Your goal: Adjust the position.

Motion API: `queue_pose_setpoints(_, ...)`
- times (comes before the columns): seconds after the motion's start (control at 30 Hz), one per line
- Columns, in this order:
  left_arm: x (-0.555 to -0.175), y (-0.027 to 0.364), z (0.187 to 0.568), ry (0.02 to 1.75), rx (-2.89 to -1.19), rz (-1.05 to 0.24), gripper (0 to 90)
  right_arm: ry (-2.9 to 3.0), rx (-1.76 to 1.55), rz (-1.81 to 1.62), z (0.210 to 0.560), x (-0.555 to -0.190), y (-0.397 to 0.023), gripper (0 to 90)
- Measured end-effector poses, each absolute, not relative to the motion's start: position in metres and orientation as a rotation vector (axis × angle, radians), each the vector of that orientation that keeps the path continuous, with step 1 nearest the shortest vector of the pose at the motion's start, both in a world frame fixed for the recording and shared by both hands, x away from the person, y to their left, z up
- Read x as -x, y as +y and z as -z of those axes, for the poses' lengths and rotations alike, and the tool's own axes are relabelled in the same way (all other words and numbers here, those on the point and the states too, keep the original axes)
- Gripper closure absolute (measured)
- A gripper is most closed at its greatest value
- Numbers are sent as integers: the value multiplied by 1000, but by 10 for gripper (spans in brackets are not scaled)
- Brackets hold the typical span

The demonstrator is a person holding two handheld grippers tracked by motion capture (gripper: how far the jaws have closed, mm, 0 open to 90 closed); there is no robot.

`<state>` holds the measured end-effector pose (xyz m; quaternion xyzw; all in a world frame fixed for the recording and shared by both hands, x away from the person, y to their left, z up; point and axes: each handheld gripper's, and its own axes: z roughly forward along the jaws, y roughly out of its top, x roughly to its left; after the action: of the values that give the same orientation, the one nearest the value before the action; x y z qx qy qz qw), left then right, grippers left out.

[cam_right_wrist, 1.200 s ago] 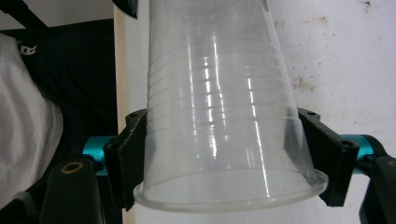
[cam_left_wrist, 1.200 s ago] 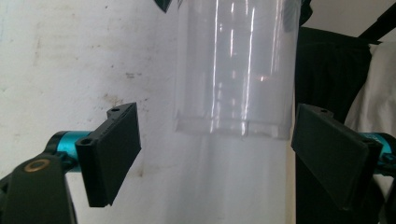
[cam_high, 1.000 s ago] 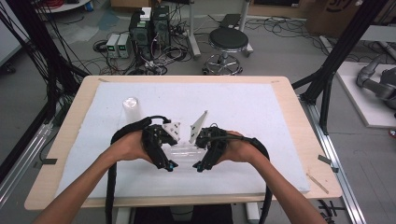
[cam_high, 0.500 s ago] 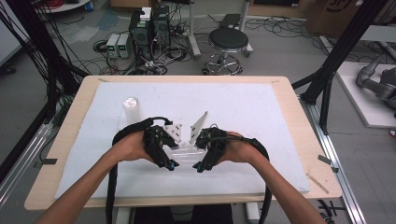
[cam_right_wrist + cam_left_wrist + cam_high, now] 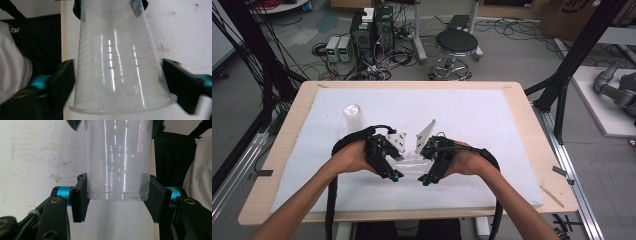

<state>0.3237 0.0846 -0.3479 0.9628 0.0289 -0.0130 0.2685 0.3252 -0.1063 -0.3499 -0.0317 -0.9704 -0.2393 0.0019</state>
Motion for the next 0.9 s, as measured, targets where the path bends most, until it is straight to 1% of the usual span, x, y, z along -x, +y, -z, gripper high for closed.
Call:
queue_pose_setpoints(0.27, -324, 85, 350, 76, -2593, 40, 424, -3032, 82, 859, 348, -326, -109, 125)
queue_pose_setpoints(0.43, -325, 91, 365, 100, -2550, 55, 423, -2985, 106, 1002, 344, -326, -118, 125)
queue_pose_setpoints(0.53, -324, 96, 375, 140, -2490, 74, 424, -2952, 138, 1102, 343, -327, -127, 125)
queue_pose_setpoints(0.7, -323, 106, 385, 172, -2393, 62, 424, -2886, 179, 1289, 340, -326, -145, 125)
queue_pose_setpoints(0.73, -322, 108, 387, 180, -2361, 67, 423, -2848, 200, 1370, 339, -325, -152, 125)
queue_pose_setpoints(0.9, -321, 119, 392, 202, -2176, 60, 423, -2767, 237, 1518, 341, -324, -165, 125)
